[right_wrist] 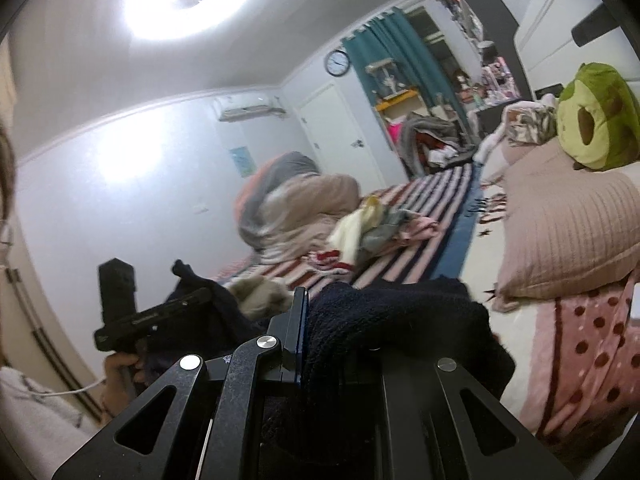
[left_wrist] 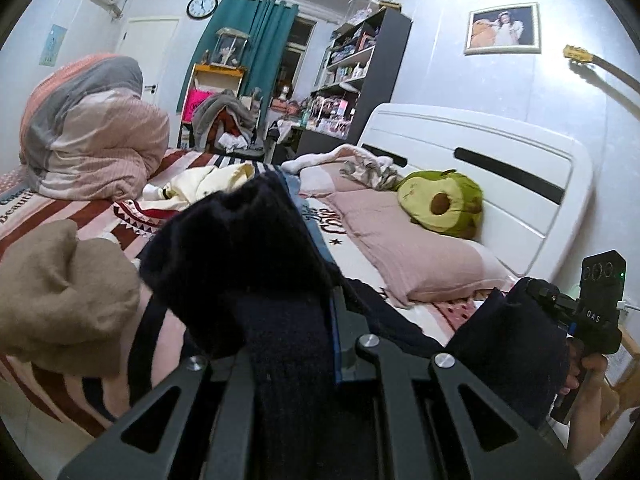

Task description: Fold small clothes

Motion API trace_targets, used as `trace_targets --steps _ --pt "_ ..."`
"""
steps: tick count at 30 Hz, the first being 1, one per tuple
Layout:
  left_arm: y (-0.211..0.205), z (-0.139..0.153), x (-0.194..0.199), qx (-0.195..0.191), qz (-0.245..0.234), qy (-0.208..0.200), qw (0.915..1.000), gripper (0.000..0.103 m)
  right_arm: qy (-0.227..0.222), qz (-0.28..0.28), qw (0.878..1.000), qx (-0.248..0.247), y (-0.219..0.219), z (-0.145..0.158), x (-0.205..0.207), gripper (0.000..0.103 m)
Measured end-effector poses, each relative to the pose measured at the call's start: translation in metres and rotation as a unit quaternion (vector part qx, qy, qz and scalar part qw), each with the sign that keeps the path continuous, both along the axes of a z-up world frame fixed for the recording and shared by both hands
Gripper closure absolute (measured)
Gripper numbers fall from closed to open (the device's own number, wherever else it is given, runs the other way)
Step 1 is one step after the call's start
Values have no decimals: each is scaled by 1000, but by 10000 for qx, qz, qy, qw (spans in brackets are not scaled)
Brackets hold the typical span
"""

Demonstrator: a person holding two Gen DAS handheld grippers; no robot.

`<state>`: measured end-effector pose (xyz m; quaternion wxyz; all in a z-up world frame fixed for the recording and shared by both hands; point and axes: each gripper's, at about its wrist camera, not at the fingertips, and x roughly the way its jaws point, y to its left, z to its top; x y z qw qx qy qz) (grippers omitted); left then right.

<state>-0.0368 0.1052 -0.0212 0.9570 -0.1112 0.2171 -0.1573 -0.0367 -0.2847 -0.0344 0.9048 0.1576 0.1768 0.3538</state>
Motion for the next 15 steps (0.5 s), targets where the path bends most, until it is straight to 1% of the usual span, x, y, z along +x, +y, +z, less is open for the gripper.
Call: trace_targets --steps 4,7,12,15 --pt "0 -14 45 27 44 199 9998 96 239 -344 9987 -292 5 -12 44 98" --pt "0 -25 79 125 81 322 9994 96 382 -545 9964 -534 6 -21 73 98" --pt "1 -38 131 300 162 476 9983 98 474 -785 9927 -779 7 -32 115 98" --pt "5 -44 158 375 237 498 9978 98 500 -943 9900 -919 6 -37 142 98"
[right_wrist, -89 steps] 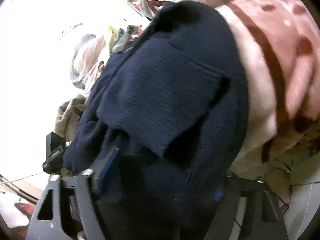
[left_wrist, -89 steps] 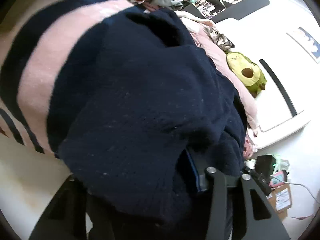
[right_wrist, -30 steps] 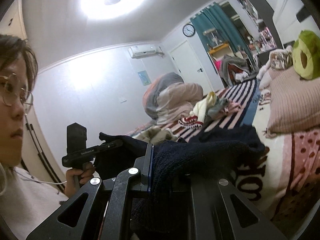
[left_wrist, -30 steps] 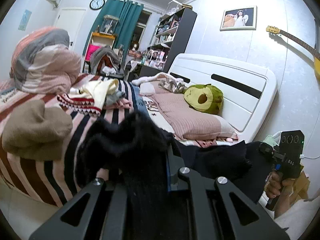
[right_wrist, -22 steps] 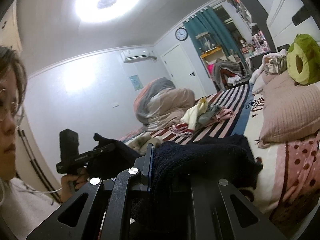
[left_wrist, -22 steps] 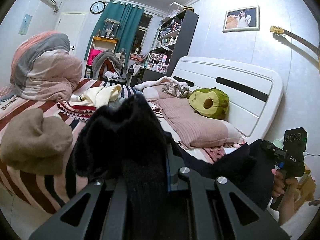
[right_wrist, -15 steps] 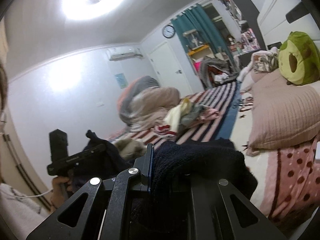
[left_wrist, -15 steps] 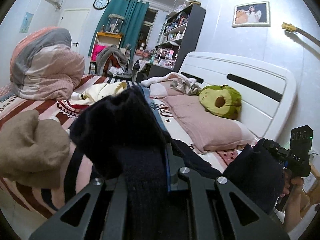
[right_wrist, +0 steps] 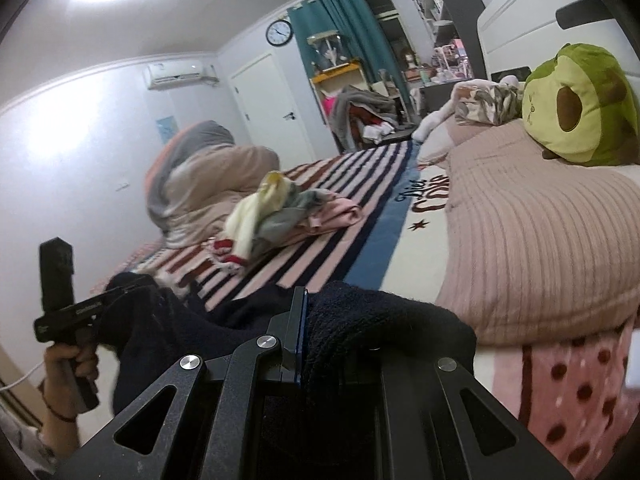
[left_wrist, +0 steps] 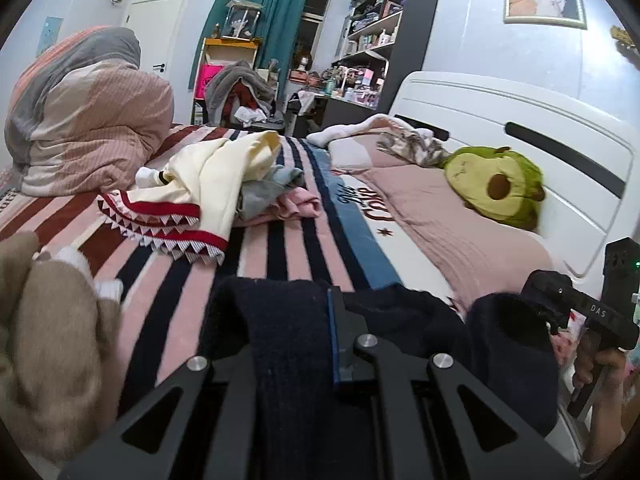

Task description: Fold small clothes

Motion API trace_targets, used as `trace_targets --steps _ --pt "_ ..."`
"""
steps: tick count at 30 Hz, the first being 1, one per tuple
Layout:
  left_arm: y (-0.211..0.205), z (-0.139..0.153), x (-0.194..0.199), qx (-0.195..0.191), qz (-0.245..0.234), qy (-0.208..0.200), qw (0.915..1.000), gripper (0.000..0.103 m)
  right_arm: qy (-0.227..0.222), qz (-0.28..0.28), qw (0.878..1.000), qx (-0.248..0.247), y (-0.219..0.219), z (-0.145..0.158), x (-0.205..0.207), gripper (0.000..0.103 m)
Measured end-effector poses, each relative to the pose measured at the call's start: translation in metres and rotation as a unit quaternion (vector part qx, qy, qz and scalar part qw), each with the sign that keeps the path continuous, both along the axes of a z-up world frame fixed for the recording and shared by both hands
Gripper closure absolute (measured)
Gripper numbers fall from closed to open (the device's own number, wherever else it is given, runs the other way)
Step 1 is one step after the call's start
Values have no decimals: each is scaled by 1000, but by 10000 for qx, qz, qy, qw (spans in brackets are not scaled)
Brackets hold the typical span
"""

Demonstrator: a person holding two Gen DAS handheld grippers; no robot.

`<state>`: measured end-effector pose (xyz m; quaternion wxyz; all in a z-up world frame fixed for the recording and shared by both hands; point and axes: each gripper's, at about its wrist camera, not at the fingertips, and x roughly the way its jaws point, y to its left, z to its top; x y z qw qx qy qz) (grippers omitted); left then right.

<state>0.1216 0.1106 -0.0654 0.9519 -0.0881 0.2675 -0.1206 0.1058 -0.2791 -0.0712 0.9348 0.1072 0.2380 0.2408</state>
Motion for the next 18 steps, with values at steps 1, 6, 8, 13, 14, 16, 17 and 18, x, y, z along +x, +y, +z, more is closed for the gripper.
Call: trace_targets --steps 1,6,8,13,14,16,17,18 --pt "2 -2 10 12 12 9 10000 98 2 -73 10000 -50 -1 -1 9 98" --pt "5 -20 59 122 12 172 9998 98 110 -312 9993 -171 -4 -12 48 98" --pt "9 -27 74 126 62 264 9996 98 79 -408 9986 -312 -1 -14 62 98" --pt "19 -46 103 99 161 639 9978 97 302 -539 9961 -625 4 -24 93 98" --pt "21 -49 106 68 143 735 9972 97 403 -546 9955 -667 5 -27 98 97" --pt "22 -54 109 57 125 896 9959 97 589 -512 9939 -780 8 -34 104 97" --pt "23 -57 109 60 126 960 9953 97 658 -510 9932 -816 9 -36 106 97" --pt "23 -59 108 69 128 1033 9945 97 720 -508 9926 -840 9 -39 106 95"
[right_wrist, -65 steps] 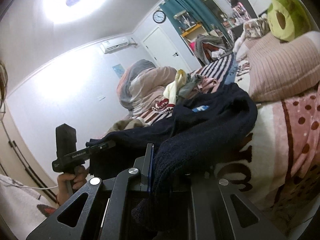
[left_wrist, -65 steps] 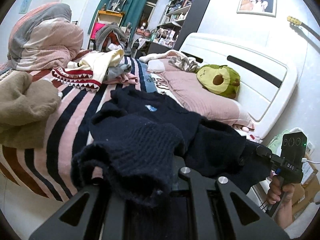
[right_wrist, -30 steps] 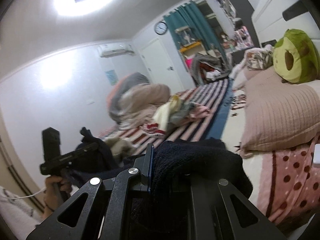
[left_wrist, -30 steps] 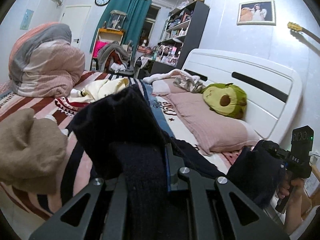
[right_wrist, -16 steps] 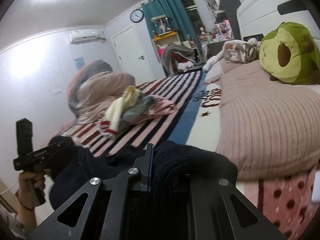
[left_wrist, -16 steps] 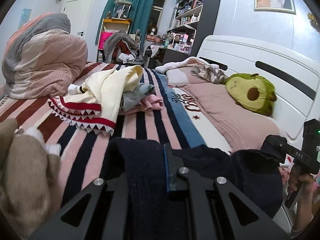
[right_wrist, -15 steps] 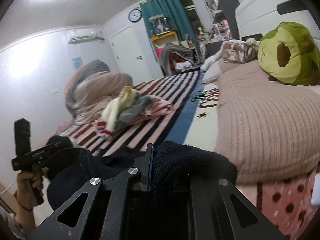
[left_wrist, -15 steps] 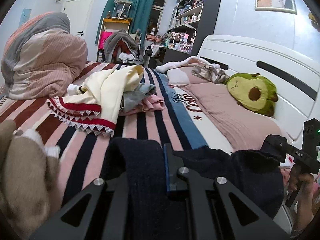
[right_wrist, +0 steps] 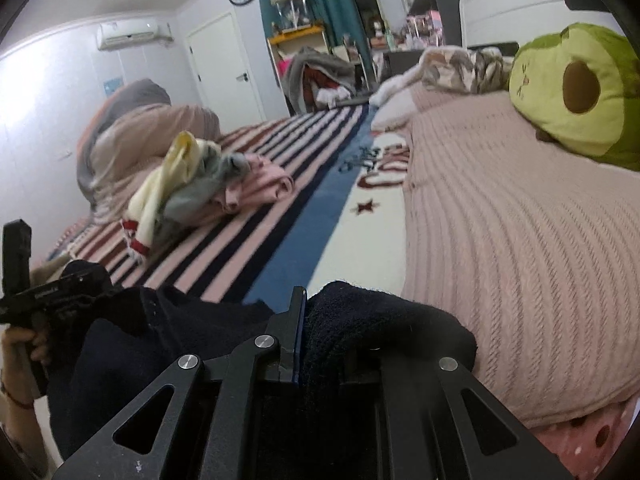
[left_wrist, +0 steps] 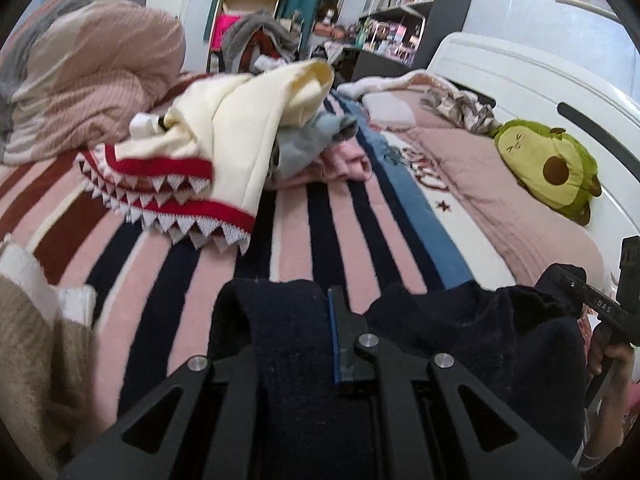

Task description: Fold small clothes

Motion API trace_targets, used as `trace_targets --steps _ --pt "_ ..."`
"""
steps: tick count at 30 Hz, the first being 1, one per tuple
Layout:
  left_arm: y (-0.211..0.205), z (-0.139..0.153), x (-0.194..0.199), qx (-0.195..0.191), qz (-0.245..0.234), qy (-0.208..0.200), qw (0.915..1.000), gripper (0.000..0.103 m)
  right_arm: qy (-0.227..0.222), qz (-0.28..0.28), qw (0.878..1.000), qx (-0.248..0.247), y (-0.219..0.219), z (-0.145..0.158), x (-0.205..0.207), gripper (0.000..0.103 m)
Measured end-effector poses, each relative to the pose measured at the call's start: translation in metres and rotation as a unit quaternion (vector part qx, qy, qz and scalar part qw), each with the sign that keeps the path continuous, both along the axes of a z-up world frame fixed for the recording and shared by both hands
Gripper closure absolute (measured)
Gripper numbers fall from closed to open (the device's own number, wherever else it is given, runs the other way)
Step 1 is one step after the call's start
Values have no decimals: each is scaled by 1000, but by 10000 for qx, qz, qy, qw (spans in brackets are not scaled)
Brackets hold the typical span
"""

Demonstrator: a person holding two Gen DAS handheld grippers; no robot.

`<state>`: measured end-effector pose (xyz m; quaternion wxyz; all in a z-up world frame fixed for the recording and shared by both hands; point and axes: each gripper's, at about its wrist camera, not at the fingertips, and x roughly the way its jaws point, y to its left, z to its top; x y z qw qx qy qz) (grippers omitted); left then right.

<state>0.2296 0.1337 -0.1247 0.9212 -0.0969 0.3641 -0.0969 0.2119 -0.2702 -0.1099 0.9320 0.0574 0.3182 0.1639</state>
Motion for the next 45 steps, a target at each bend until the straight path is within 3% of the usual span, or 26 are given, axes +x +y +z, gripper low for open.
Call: trace_targets --steps 3,5,7,8,10,14,16,22,29,31,33,34,35,37,39,43,45 --pt "6 -4 -3 -90 42 172 9998 94 157 24 9998 -77 -1 -3 0 83" --pt "10 -1 -7 -210 33 187 9996 81 218 37 9996 -151 -2 -2 -3 55" --pt "13 7 -16 -200 116 30 9997 35 116 -14 9996 -263 -3 4 -9 43" --pt "14 13 -22 -162 164 -114 9997 30 38 -48 9994 -331 -4 8 -14 42" --pt "15 28 -34 51 270 -347 9990 29 -54 -113 9993 -365 -7 18 -23 42" --pt "22 51 -56 -57 313 -537 9981 28 -191 -68 9993 -302 -8 35 -42 42" --pt "18 61 -69 48 244 -618 9978 22 -271 36 9993 -270 -5 42 -55 42" --pt "-5 54 -87 158 -227 -440 9986 16 -42 652 9979 54 13 38 -74 39" --pt "-21 31 -59 929 -378 -39 9949 16 -138 253 9911 -1302 17 22 -53 33" --pt "-22 22 -47 924 -518 172 9942 16 -22 468 9866 -1565 21 12 -44 35" --pt "-24 15 -37 835 -617 301 9941 16 263 858 9846 -1498 25 1 -34 69" --pt "-26 11 -31 923 -585 332 9935 16 422 992 9845 -1383 26 -4 -30 95" --pt "-29 9 -26 1047 -564 334 9923 18 587 1076 9836 -1325 27 -9 -23 97" --pt "-34 4 -14 1269 -607 381 9893 42 704 1205 9801 -1413 34 -19 -11 96" --pt "-35 0 -1 1322 -588 493 9883 49 712 1212 9805 -1375 36 -22 -3 96" --pt "-30 -3 28 1791 -168 397 9829 49 316 740 9863 -1443 29 -9 21 96" --pt "-23 -4 40 1826 47 422 9823 48 137 275 9858 -1648 22 -2 36 96"
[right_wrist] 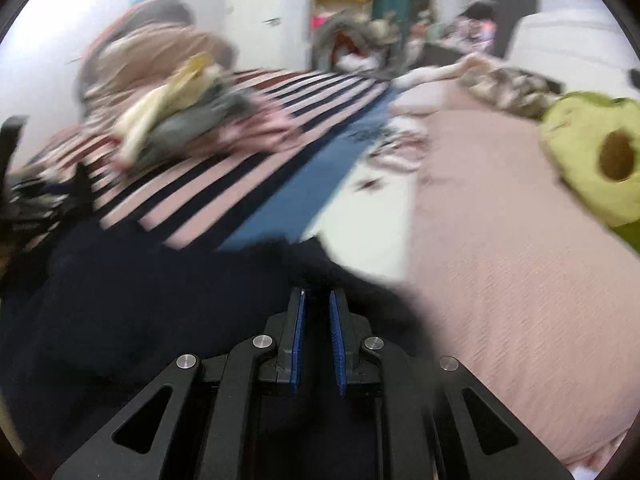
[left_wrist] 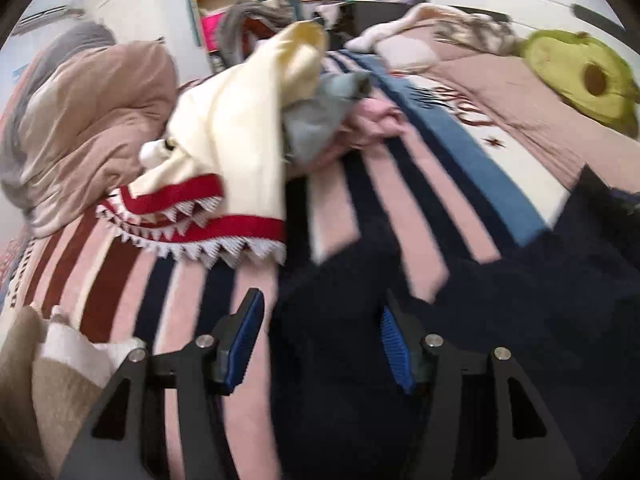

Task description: Fold small clothes

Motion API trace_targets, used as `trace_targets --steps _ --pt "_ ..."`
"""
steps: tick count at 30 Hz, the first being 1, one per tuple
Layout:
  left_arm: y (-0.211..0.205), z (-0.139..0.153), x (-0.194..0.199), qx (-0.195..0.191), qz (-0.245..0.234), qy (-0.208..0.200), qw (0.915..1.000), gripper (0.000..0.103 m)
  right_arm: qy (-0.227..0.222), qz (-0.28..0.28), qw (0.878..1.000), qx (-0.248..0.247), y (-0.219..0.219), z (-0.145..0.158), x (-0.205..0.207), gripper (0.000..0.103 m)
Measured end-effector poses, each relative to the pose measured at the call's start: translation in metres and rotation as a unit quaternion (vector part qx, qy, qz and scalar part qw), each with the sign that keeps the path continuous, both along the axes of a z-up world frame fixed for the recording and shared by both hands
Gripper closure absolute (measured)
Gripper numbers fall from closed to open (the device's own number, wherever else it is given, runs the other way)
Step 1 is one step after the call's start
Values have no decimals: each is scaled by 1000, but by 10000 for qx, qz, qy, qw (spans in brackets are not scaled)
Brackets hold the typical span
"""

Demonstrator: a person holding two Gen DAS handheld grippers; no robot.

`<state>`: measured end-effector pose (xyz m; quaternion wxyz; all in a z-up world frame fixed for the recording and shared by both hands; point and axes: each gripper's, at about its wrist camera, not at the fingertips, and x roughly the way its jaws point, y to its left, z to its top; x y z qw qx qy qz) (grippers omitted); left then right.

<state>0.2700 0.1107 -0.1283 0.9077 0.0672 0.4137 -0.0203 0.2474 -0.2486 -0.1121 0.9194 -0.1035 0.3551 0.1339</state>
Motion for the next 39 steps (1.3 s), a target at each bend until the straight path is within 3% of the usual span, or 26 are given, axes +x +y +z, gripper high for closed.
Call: trace_targets --steps 3,6,8,12,16,19,21,22,24,28,33,35,37,39 --pt "11 8 2 -249 173 -147 9994 39 -366 -620 9969 -314 -13 9 7 94" --pt "16 23 -18 -481 124 -442 9978 23 -452 -613 9970 143 -26 21 -8 90" --pt "21 33 -35 -629 86 -532 9966 22 -408 -508 9973 338 -28 24 -22 72" --pt "31 38 -73 -820 58 -472 9955 14 -249 -470 9970 553 -35 22 -60 55" --pt "43 13 -98 -1090 103 31 9940 14 179 -711 9945 751 -49 1 -80 37" --pt "46 -14 -108 -1129 238 349 9927 14 646 -789 9899 986 -56 -21 -87 37" --pt "42 -21 -114 -1172 234 310 9923 15 700 -827 9883 1076 -57 -32 -92 68" --pt "41 -23 -117 -1181 235 290 9923 17 666 -821 9881 1114 -56 -35 -95 98" --pt "40 -22 -121 -1162 264 259 9925 20 612 -862 9871 1202 -58 -36 -100 97" --pt "41 -22 -129 -903 353 284 9949 20 318 -1282 9875 858 -69 -30 -126 98" --pt "38 -11 -134 -760 266 218 9965 20 772 -1373 9830 940 -81 -38 -145 95" --pt "38 2 -131 -890 154 54 9959 20 694 -1352 9857 725 -76 -29 -142 82" --pt "35 16 -125 -966 62 -134 9952 20 277 -1303 9893 591 -73 -9 -135 72" --pt "31 26 -117 -1059 -53 -247 9941 20 -171 -1084 9929 457 -64 15 -120 68"
